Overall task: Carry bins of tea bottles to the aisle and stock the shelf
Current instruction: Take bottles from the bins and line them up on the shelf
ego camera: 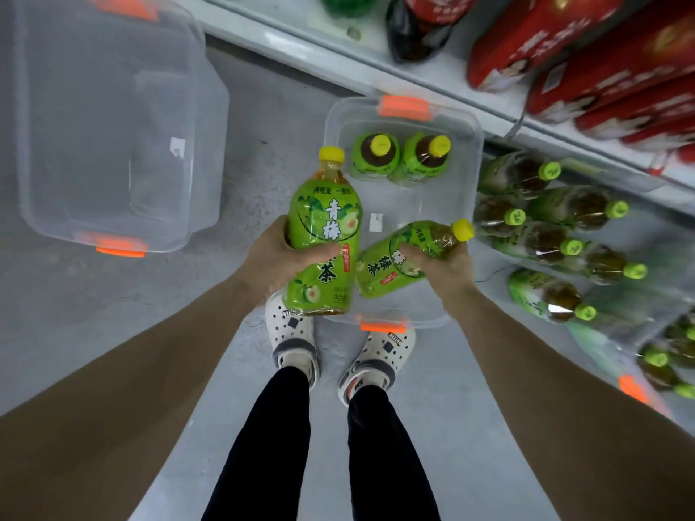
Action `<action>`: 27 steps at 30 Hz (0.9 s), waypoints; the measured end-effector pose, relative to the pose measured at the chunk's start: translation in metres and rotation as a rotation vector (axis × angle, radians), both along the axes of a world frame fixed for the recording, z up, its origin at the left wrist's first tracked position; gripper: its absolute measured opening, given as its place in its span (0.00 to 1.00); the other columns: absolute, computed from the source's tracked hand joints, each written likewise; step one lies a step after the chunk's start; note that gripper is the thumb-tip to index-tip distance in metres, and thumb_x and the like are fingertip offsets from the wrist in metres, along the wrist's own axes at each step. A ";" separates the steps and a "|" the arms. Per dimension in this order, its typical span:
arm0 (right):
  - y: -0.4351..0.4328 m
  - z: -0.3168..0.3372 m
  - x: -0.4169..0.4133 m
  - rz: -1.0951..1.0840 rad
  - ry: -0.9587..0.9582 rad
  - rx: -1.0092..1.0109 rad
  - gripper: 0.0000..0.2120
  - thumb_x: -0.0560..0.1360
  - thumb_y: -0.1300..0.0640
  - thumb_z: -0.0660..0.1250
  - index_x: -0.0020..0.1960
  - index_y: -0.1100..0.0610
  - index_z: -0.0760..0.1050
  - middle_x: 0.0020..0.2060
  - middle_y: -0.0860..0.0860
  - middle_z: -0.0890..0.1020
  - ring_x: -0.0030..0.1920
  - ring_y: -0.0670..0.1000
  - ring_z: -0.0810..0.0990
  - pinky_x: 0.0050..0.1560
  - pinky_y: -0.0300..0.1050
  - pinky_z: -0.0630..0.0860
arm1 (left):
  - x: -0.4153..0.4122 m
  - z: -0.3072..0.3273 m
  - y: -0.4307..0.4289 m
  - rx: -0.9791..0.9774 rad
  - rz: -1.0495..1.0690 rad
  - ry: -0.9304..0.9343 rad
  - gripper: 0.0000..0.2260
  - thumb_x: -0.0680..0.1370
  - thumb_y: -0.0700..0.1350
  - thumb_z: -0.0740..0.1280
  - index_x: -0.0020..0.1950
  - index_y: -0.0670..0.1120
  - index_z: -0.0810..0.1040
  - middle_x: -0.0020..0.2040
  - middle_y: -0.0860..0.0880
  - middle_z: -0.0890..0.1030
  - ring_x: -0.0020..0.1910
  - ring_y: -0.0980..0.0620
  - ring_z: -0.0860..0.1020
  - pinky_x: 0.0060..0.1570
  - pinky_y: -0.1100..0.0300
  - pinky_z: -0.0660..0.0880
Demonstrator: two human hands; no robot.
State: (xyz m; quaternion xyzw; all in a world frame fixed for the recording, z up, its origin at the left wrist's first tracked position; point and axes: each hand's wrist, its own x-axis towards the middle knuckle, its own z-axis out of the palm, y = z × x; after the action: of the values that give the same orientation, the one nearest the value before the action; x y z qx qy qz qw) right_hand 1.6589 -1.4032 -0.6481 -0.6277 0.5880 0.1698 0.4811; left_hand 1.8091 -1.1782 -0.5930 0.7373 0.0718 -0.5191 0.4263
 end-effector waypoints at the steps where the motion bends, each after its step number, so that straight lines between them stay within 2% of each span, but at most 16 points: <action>1: -0.004 0.024 -0.004 -0.034 -0.019 -0.001 0.50 0.51 0.31 0.80 0.66 0.50 0.70 0.56 0.47 0.82 0.58 0.53 0.80 0.66 0.52 0.75 | 0.000 0.017 -0.003 0.000 -0.021 -0.014 0.38 0.58 0.61 0.81 0.64 0.51 0.75 0.54 0.53 0.85 0.52 0.53 0.84 0.56 0.48 0.80; 2: -0.008 0.048 -0.008 -0.055 -0.040 0.000 0.49 0.52 0.32 0.80 0.67 0.51 0.70 0.56 0.45 0.82 0.57 0.52 0.80 0.65 0.53 0.75 | 0.001 0.035 -0.007 0.001 -0.048 -0.031 0.38 0.58 0.62 0.81 0.64 0.51 0.75 0.54 0.53 0.84 0.52 0.53 0.84 0.56 0.48 0.80; 4: -0.016 0.103 -0.013 -0.074 -0.060 -0.015 0.42 0.62 0.39 0.80 0.69 0.52 0.68 0.55 0.43 0.78 0.56 0.50 0.77 0.65 0.47 0.72 | 0.002 0.079 -0.017 0.004 -0.090 -0.070 0.39 0.58 0.63 0.81 0.65 0.51 0.75 0.55 0.54 0.83 0.52 0.54 0.83 0.56 0.50 0.80; 6: -0.023 0.157 -0.015 -0.088 -0.092 -0.052 0.39 0.66 0.43 0.80 0.70 0.53 0.67 0.56 0.45 0.78 0.57 0.50 0.76 0.62 0.44 0.71 | 0.004 0.128 -0.028 -0.006 -0.142 -0.114 0.35 0.62 0.60 0.81 0.64 0.50 0.74 0.54 0.55 0.82 0.51 0.56 0.81 0.52 0.57 0.79; 8: -0.026 0.214 -0.015 -0.091 -0.138 -0.086 0.40 0.65 0.43 0.80 0.71 0.54 0.68 0.59 0.46 0.79 0.58 0.49 0.77 0.62 0.44 0.72 | 0.007 0.179 -0.040 -0.010 -0.175 -0.166 0.34 0.64 0.57 0.81 0.64 0.49 0.73 0.55 0.54 0.81 0.53 0.55 0.80 0.51 0.59 0.78; 11: -0.031 0.299 -0.012 -0.092 -0.194 -0.133 0.42 0.64 0.42 0.80 0.71 0.55 0.67 0.60 0.47 0.78 0.58 0.48 0.76 0.60 0.42 0.71 | 0.013 0.257 -0.052 -0.056 -0.196 -0.213 0.36 0.61 0.59 0.81 0.65 0.50 0.72 0.59 0.51 0.81 0.57 0.51 0.80 0.60 0.51 0.77; 15: -0.039 0.408 -0.010 -0.082 -0.332 -0.229 0.39 0.59 0.39 0.82 0.64 0.50 0.70 0.55 0.43 0.82 0.55 0.48 0.81 0.62 0.49 0.77 | 0.019 0.356 -0.060 -0.160 -0.222 -0.268 0.41 0.54 0.68 0.79 0.61 0.53 0.74 0.58 0.53 0.83 0.56 0.53 0.81 0.61 0.48 0.77; 17: -0.045 0.460 -0.009 -0.047 -0.414 -0.285 0.36 0.60 0.40 0.82 0.61 0.46 0.68 0.53 0.39 0.81 0.54 0.45 0.81 0.60 0.48 0.77 | 0.023 0.402 -0.065 -0.219 -0.249 -0.316 0.44 0.53 0.71 0.79 0.63 0.53 0.75 0.57 0.54 0.83 0.56 0.53 0.82 0.62 0.48 0.77; 20: -0.049 0.535 -0.007 -0.022 -0.542 -0.419 0.35 0.62 0.42 0.82 0.62 0.46 0.68 0.52 0.39 0.80 0.53 0.41 0.80 0.58 0.44 0.76 | 0.028 0.472 -0.075 -0.302 -0.299 -0.398 0.36 0.61 0.61 0.81 0.64 0.51 0.73 0.59 0.52 0.82 0.56 0.53 0.81 0.63 0.50 0.76; 21: -0.053 0.558 -0.005 -0.023 -0.572 -0.465 0.35 0.63 0.42 0.81 0.63 0.46 0.68 0.53 0.40 0.81 0.53 0.42 0.80 0.59 0.44 0.76 | 0.030 0.493 -0.079 -0.332 -0.320 -0.437 0.37 0.62 0.59 0.81 0.66 0.49 0.72 0.60 0.51 0.82 0.56 0.53 0.81 0.63 0.51 0.76; 24: -0.059 0.625 0.000 -0.023 -0.640 -0.578 0.42 0.61 0.36 0.80 0.68 0.49 0.67 0.60 0.44 0.80 0.60 0.47 0.78 0.64 0.47 0.75 | 0.038 0.553 -0.091 -0.402 -0.345 -0.570 0.49 0.54 0.68 0.79 0.70 0.49 0.72 0.61 0.52 0.81 0.56 0.54 0.81 0.62 0.53 0.76; 27: -0.064 0.689 0.002 0.004 -0.738 -0.679 0.40 0.60 0.36 0.80 0.66 0.46 0.69 0.54 0.42 0.83 0.55 0.45 0.82 0.61 0.53 0.78 | 0.045 0.609 -0.101 -0.469 -0.359 -0.678 0.52 0.52 0.71 0.76 0.71 0.48 0.71 0.62 0.51 0.81 0.57 0.53 0.80 0.62 0.52 0.76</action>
State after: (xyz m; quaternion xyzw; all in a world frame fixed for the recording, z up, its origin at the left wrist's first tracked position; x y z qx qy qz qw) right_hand 1.6610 -1.4669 0.0406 -0.7680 0.3995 -0.2637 0.4254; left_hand 1.8537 -1.2790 0.0160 0.7500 -0.3206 -0.3161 0.4845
